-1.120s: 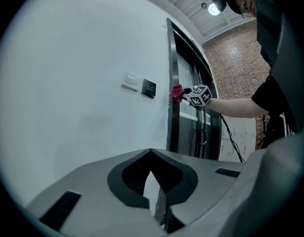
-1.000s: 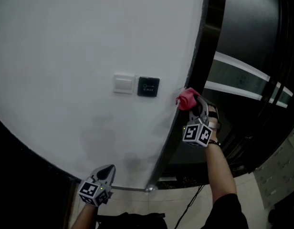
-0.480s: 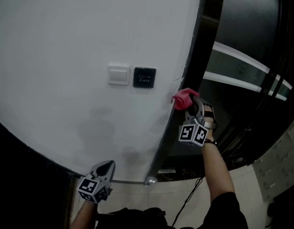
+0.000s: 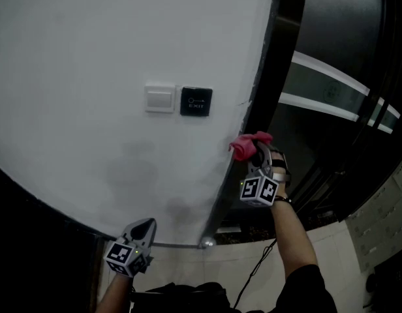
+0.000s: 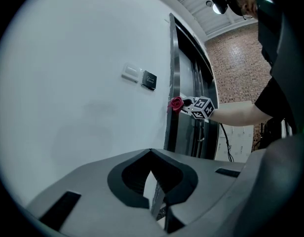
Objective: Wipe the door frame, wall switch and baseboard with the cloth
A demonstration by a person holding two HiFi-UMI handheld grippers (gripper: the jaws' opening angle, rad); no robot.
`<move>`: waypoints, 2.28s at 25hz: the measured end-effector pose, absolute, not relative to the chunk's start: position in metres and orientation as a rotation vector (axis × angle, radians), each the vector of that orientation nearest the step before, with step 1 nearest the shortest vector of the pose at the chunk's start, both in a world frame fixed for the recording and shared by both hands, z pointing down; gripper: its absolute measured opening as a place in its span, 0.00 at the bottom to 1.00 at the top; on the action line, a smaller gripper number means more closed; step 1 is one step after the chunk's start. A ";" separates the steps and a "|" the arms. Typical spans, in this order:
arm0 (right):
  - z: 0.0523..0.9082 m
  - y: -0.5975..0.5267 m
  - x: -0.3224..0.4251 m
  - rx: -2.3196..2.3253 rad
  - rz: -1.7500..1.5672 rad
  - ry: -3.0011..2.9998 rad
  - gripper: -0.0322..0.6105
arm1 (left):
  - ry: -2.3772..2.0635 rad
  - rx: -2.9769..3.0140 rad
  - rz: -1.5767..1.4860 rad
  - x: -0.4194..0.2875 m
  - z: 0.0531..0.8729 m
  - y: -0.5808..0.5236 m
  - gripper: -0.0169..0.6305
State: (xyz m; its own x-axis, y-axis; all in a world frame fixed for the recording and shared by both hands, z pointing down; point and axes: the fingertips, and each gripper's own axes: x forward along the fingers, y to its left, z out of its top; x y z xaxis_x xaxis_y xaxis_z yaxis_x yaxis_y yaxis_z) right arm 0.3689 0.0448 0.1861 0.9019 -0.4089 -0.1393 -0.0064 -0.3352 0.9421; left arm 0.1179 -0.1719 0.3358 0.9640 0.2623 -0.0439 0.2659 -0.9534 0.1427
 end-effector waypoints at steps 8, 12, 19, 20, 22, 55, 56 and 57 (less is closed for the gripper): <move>0.214 0.048 0.371 1.916 -0.354 -0.345 0.14 | 0.405 2.973 0.000 0.119 0.345 -0.174 0.01; 0.227 0.047 0.372 1.944 -0.313 -0.364 0.14 | 0.405 2.962 0.020 0.119 0.347 -0.173 0.01; 0.249 0.048 0.371 1.988 -0.270 -0.392 0.14 | 0.409 2.965 0.041 0.118 0.352 -0.174 0.01; 0.251 0.048 0.371 1.987 -0.265 -0.393 0.14 | 0.409 2.965 0.043 0.118 0.353 -0.174 0.01; 0.254 0.048 0.371 1.990 -0.259 -0.395 0.14 | 0.413 2.966 0.053 0.117 0.353 -0.174 0.01; 0.375 0.046 0.370 1.984 -0.016 -0.545 0.14 | 0.382 2.942 0.143 0.133 0.378 -0.171 0.01; 0.380 0.046 0.370 1.981 -0.006 -0.550 0.14 | 0.382 2.942 0.144 0.135 0.379 -0.172 0.01; 0.386 0.046 0.370 1.977 0.004 -0.557 0.14 | 0.382 2.942 0.146 0.135 0.379 -0.172 0.01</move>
State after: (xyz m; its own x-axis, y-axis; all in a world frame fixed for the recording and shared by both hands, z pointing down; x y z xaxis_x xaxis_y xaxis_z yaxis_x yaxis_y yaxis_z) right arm 0.3701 0.0455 0.3856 0.8924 -0.3803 0.2430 -0.3841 -0.3571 0.8514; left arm 0.1355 -0.1717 0.3790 0.9623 0.2614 0.0744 0.2447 -0.9525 0.1815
